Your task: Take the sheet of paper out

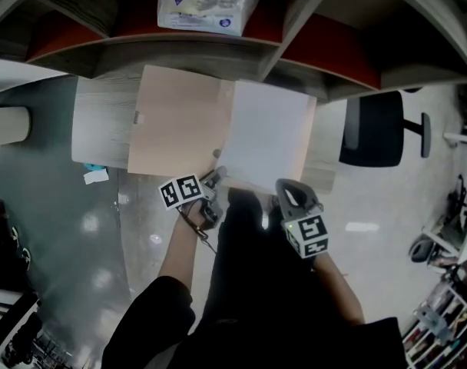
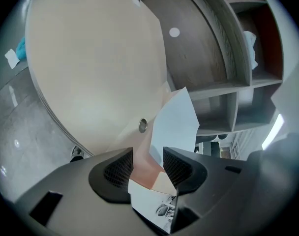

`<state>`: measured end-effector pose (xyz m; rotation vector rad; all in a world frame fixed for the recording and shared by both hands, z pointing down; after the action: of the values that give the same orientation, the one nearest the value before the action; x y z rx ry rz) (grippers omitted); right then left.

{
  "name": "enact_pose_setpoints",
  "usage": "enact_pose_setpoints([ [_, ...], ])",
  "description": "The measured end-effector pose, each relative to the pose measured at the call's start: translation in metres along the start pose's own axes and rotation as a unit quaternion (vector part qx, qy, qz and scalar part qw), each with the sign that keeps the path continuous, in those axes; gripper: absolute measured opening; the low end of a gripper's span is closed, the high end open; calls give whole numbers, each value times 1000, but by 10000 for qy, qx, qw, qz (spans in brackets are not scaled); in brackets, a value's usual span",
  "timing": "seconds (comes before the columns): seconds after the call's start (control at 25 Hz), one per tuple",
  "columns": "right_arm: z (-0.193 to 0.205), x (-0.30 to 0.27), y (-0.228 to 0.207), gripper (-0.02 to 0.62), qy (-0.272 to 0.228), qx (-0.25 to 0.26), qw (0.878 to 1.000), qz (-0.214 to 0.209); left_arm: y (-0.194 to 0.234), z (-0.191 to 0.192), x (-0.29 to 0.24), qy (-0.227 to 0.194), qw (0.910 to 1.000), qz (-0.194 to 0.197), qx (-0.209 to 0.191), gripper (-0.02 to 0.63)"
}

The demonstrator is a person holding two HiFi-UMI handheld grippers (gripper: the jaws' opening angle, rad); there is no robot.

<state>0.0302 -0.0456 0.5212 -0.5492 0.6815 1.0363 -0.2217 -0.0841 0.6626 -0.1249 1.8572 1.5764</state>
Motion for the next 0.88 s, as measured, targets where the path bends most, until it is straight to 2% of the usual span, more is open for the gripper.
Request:
enact_pose_setpoints([
  [0.2,3,6,-4,17,2,-123,9998,163,3,-3,-10,236,9997,24,100,212],
  [0.32,4,8,-7,17,-5,-202,9995,259,0,-3,-14,437,9990,29,-13,204],
  [0.6,6,11,-8,17,-21,-264,9990,353,-12,-4,-16,546,9973,-16,-485,75],
  [0.88,7,13,-12,17,-133,-201,9984,517,-27,-3,-10,504,9912,-121,-1216,44],
])
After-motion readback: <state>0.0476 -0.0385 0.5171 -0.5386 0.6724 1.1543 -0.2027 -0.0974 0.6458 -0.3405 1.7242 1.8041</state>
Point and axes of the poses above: the fingertips, and each gripper's own axes: x backward along the fingers, y to its left, z out of its underside, the point moved 9 cm from there along x, backward along the fingers, and after that the axes turned 7 degrees about z, right-handed, at the moved point
